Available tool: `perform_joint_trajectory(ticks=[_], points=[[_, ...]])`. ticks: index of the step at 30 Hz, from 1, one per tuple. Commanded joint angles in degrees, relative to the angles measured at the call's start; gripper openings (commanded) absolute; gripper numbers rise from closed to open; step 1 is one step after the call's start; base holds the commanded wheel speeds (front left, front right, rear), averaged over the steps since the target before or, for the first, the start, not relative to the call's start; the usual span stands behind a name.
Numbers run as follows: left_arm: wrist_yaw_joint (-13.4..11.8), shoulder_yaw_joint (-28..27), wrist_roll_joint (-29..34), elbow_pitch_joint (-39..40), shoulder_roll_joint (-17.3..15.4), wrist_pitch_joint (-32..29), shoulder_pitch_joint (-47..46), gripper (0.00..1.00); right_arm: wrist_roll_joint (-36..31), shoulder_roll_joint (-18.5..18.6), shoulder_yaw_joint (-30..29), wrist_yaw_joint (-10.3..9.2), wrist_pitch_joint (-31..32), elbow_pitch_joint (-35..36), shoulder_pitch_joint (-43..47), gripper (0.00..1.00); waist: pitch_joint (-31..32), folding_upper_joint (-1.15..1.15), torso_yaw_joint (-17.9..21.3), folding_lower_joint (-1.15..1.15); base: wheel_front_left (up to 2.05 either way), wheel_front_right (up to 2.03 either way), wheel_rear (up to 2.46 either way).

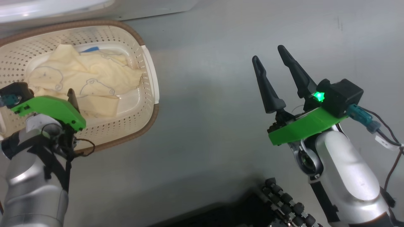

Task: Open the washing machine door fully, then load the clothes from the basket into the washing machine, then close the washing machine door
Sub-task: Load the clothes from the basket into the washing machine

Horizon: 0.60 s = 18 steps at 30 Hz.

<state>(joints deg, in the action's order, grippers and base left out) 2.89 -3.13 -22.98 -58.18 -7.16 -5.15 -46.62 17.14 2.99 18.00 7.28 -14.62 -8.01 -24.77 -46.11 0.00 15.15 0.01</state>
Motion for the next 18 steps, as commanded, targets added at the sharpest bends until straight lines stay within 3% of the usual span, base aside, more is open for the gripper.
perform_joint_trajectory(ticks=[1, 18], points=[[-0.56, -1.17, -0.34, 0.28, -2.09, -0.27, 0.24, 1.00, 0.51, -0.11, 1.03, 0.21, -0.38, 1.66, 0.47, 1.00, -1.17, 0.00, 0.54, -0.01, 0.00, 0.00, 0.00], [-1.64, -0.86, -1.01, -3.72, -4.90, 0.07, -6.26, 1.00, 1.97, -0.11, 2.17, 0.21, -0.38, 2.63, -1.77, 1.00, -7.86, 0.00, 2.63, -0.01, 0.00, 0.00, 0.00]])
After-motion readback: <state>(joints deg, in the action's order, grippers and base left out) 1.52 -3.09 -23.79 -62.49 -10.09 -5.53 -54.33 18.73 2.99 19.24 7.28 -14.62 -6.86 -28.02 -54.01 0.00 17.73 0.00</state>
